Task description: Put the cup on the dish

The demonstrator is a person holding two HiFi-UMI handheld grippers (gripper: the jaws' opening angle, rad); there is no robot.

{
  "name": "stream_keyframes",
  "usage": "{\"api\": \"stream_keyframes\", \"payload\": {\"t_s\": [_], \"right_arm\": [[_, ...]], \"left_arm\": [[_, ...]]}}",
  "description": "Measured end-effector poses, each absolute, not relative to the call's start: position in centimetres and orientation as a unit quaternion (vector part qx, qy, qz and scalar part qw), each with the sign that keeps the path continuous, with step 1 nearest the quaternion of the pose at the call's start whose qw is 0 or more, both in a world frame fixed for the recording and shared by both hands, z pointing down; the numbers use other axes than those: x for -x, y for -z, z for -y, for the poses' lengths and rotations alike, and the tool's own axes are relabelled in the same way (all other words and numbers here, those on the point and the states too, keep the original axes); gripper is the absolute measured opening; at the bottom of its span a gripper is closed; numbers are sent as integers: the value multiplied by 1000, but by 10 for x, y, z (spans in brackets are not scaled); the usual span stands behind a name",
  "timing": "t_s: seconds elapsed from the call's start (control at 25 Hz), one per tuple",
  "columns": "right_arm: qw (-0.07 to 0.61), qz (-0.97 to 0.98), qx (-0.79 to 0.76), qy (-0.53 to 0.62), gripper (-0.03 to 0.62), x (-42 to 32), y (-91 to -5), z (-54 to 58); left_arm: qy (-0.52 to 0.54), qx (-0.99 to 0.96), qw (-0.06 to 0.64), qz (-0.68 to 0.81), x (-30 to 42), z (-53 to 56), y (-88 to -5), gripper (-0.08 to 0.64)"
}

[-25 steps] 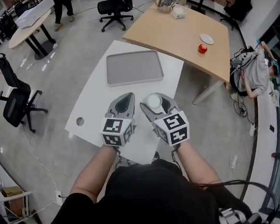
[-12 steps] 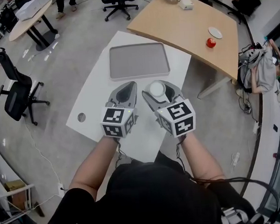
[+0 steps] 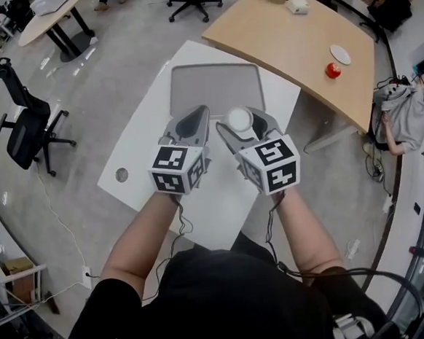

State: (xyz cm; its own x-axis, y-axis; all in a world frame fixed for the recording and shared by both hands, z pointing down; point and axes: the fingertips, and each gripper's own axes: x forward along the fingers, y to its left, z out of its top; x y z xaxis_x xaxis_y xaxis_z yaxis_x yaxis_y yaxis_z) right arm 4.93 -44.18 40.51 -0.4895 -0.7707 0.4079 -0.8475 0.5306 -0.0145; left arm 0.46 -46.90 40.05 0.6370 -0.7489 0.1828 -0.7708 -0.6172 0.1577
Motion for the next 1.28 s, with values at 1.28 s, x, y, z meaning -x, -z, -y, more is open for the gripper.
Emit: {"api": "stream_keyframes", "payload": {"t_s": [1.28], "right_arm": [[230, 834, -481, -142, 233, -82, -554, 661]], "left_arm": [[-94, -872, 113, 466, -31, 673, -536, -3]]}}
